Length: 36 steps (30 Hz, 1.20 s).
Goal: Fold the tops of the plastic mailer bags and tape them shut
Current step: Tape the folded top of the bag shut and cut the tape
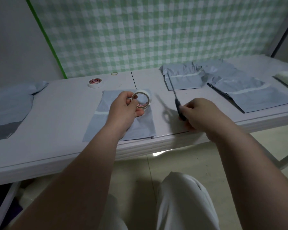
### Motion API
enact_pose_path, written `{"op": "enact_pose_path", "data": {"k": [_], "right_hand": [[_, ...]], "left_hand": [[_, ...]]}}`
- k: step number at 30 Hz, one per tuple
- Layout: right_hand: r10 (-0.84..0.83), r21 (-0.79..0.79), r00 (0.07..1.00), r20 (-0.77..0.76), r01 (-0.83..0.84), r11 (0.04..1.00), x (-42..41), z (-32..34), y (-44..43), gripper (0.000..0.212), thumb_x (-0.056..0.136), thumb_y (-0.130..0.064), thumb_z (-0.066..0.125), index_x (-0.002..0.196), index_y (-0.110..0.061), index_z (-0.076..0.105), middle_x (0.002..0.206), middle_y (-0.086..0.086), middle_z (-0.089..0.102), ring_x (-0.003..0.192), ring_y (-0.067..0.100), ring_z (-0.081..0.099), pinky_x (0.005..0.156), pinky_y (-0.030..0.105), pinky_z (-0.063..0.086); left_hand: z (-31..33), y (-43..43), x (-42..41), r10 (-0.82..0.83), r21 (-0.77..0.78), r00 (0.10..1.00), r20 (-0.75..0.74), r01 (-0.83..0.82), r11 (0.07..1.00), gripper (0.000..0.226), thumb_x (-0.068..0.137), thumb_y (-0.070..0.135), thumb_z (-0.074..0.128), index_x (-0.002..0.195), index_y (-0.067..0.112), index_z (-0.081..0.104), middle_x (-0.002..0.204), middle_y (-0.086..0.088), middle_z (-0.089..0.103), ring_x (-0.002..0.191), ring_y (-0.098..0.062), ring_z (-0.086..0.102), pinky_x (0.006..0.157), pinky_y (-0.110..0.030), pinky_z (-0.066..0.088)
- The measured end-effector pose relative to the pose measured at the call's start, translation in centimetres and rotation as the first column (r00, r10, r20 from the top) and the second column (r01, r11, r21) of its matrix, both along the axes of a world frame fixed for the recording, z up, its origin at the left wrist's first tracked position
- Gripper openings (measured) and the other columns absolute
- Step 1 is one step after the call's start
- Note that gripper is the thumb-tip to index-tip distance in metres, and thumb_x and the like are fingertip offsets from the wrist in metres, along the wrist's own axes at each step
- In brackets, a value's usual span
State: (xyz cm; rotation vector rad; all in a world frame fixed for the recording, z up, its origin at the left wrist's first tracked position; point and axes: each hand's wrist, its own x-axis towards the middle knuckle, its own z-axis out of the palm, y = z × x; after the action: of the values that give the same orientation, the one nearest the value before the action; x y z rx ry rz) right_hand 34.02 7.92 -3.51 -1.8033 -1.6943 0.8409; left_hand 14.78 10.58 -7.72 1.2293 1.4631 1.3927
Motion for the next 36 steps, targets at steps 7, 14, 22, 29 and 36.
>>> {"op": "enact_pose_path", "data": {"k": [7,14,22,29,36], "right_hand": [[-0.214,-0.353,0.51,-0.833,-0.192,0.915,-3.2,-1.2,-4.4,0.038,0.067,-0.056,0.066,0.064,-0.019,0.054,0.06,-0.006,0.05,0.04,0.002,0.032,0.034,0.01,0.028],[-0.411,-0.486,0.269,-0.871,-0.355,0.799,-4.6,-0.6,-6.8,0.051,0.073,-0.064,0.06,0.069,-0.013,0.057,0.059,-0.002,0.052,0.034,0.006,0.035,0.031,0.013,0.031],[-0.505,-0.527,0.161,-0.848,-0.346,0.776,-5.4,-0.5,-6.7,0.048,0.074,-0.057,0.066,0.071,-0.009,0.061,0.062,0.002,0.054,0.032,0.006,0.04,0.031,0.01,0.035],[-0.497,-0.509,0.119,-0.859,-0.29,0.81,-6.2,-0.5,-6.1,0.042,0.076,-0.05,0.068,0.064,-0.01,0.063,0.062,0.004,0.052,0.041,0.007,0.044,0.033,0.01,0.037],[-0.457,-0.491,0.182,-0.871,-0.257,0.832,-6.6,-1.2,-5.7,0.044,0.078,-0.053,0.066,0.09,-0.011,0.06,0.062,0.003,0.054,0.046,0.007,0.039,0.034,0.011,0.038]], "left_hand": [[0.2,-0.1,0.2,0.032,0.022,0.999,-0.022,-0.032,0.999,0.018,0.097,0.008,0.047,0.087,0.021,0.054,0.085,-0.001,0.061,0.056,-0.001,0.063,0.069,-0.026,0.058],[0.2,-0.2,0.2,0.032,0.036,0.999,-0.039,-0.031,0.999,0.015,0.098,0.01,0.047,0.089,0.02,0.054,0.085,-0.002,0.059,0.054,0.0,0.062,0.064,-0.021,0.057],[0.2,-0.2,0.2,0.02,0.034,0.999,-0.027,-0.019,0.999,0.015,0.097,0.011,0.048,0.088,0.02,0.055,0.081,0.0,0.059,0.057,-0.001,0.062,0.069,-0.025,0.058],[0.1,-0.3,0.0,0.0,0.027,1.0,-0.028,0.001,1.0,0.013,0.098,0.015,0.049,0.089,0.021,0.056,0.081,0.001,0.061,0.058,-0.005,0.064,0.082,-0.038,0.057],[0.2,-0.4,0.1,0.0,0.031,0.999,-0.043,0.001,1.0,0.013,0.098,0.016,0.048,0.089,0.021,0.056,0.083,-0.002,0.06,0.058,-0.004,0.064,0.082,-0.039,0.057]]}}
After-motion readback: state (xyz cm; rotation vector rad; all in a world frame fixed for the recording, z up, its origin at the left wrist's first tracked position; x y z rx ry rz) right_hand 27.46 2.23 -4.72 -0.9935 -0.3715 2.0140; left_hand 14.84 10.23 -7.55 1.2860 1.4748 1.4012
